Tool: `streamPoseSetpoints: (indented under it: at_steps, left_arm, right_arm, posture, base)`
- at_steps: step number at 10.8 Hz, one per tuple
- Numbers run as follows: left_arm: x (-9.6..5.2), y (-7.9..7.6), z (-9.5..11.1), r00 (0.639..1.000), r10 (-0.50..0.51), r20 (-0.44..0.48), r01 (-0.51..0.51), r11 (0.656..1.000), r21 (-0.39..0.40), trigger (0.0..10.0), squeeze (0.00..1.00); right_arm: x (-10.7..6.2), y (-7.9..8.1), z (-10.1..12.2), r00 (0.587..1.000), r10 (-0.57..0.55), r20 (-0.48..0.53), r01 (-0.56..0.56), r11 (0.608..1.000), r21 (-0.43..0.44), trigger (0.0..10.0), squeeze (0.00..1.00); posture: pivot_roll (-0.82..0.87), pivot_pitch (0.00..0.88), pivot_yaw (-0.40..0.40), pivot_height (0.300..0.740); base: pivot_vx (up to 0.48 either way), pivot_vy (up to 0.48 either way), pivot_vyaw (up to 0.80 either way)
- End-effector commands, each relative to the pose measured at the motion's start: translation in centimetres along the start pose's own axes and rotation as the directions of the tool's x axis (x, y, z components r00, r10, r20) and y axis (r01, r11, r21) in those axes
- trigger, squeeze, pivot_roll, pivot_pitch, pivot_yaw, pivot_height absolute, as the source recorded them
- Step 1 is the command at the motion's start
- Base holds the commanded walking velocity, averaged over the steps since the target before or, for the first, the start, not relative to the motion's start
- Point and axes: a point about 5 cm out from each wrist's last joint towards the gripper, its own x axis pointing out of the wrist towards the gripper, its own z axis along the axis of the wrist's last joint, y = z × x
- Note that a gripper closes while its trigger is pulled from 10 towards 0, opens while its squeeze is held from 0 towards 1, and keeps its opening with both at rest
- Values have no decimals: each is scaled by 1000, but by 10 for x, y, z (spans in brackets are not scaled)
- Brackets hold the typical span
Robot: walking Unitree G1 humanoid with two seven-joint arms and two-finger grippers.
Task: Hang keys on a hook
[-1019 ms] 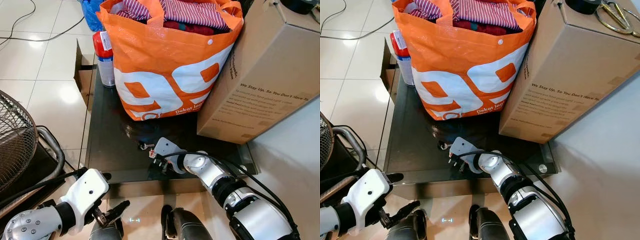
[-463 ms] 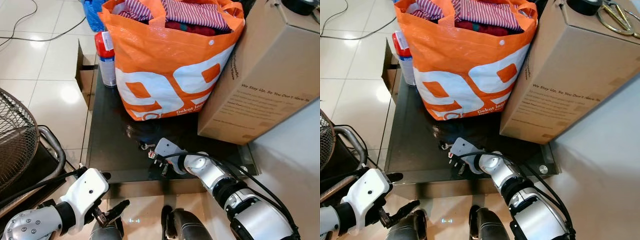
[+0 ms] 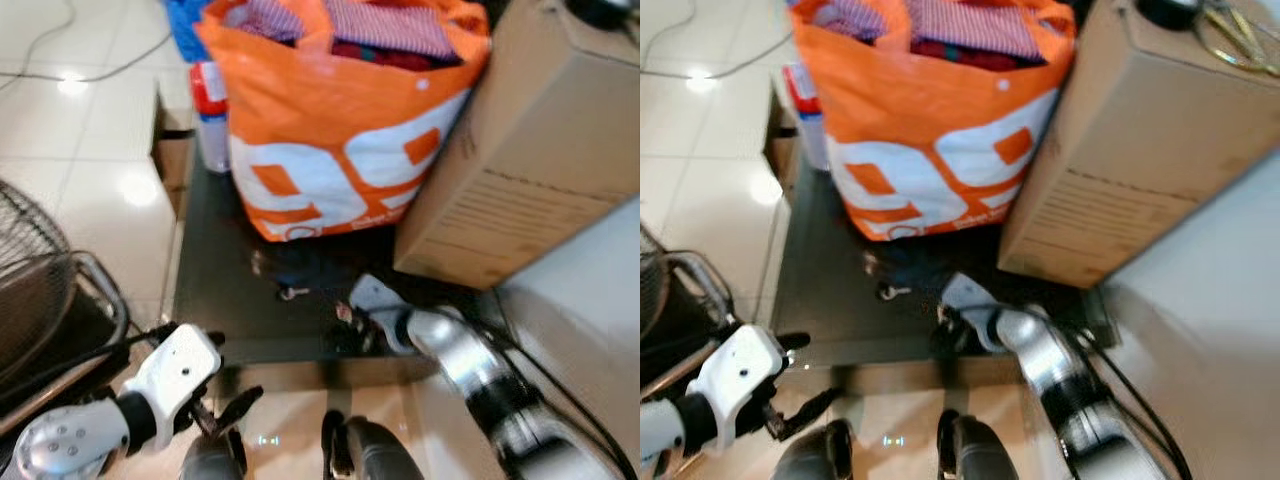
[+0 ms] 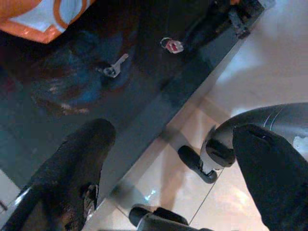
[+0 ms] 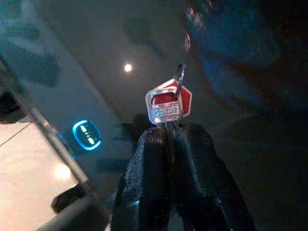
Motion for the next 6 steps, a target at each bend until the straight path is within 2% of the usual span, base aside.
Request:
streamPoseSetpoints:
  at_steps: [1,2,3,5,6]
  left_arm:
    - [1,-3,-2,1000,-19,-1,19,1000,-10,10000,0]
    - [1,-3,-2,1000,-19,0,19,1000,-9,10000,0]
    - [3,-3,-2,1000,-21,2,21,1000,-8,10000,0]
    - [4,-3,-1,1000,-23,4,23,1000,-7,10000,0]
    - [5,-2,-1,1000,-19,9,19,1000,-6,10000,0]
  right_arm:
    - [-11,-5,1,999,-43,28,42,997,58,0,0]
    - [-18,-5,3,996,-66,52,59,991,120,0,0]
    - [-29,-8,14,981,-114,158,67,959,276,0,0]
    - [-40,-10,25,952,-193,237,75,899,431,0,0]
    - [-50,-8,27,929,-253,271,82,853,515,0,0]
  posture:
    - [4,217,-140,740]
    - [3,215,-138,740]
    - [3,214,-135,740]
    - [4,209,-136,740]
    - [5,201,-137,740]
  base:
    - [0,0,0]
    - [0,0,0]
    - [0,0,0]
    - [0,0,0]
    - [0,0,0]
